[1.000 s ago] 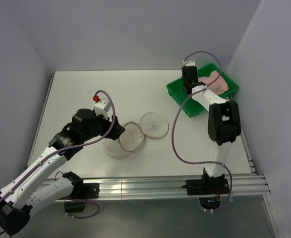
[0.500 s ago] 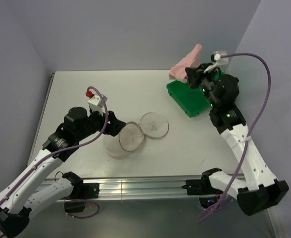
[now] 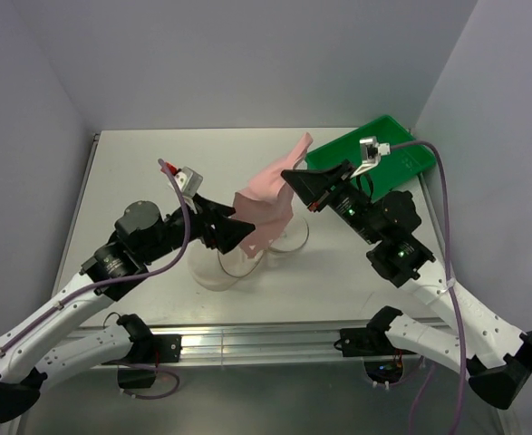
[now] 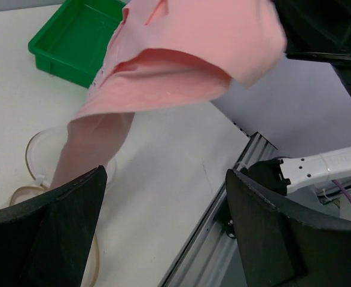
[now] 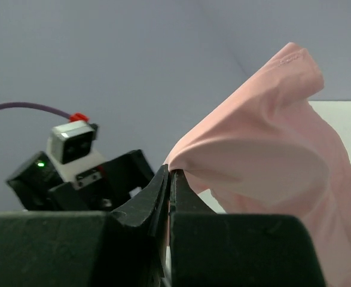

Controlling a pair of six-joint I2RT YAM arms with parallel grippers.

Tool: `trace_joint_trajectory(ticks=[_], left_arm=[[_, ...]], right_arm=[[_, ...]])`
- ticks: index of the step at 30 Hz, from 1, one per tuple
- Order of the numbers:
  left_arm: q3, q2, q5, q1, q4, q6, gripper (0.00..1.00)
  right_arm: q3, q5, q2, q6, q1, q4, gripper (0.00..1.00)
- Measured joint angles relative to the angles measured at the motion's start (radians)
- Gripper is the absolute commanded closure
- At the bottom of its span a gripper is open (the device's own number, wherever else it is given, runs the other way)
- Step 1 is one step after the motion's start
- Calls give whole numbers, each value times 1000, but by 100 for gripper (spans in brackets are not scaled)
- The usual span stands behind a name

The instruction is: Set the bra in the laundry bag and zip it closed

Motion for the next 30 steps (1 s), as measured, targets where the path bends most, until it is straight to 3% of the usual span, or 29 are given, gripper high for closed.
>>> trace_joint_trajectory(ticks=[4, 12, 17, 24, 30], left_arm=[[0, 17, -101, -48, 7, 13, 12], [-12, 35, -263, -72, 29, 65, 11], [-11, 33, -339, -94, 21, 98, 3], [-11, 44, -275, -100, 58, 110, 4], [-11, 129, -218, -106, 104, 109, 18]], right_arm=[[0, 69, -1, 44, 88, 49, 100], [2, 93, -2, 80, 133, 95, 100], [3, 97, -18, 76, 138, 88, 100], [10, 67, -36, 96, 140, 112, 100], [10, 55, -35, 116, 144, 130, 100]])
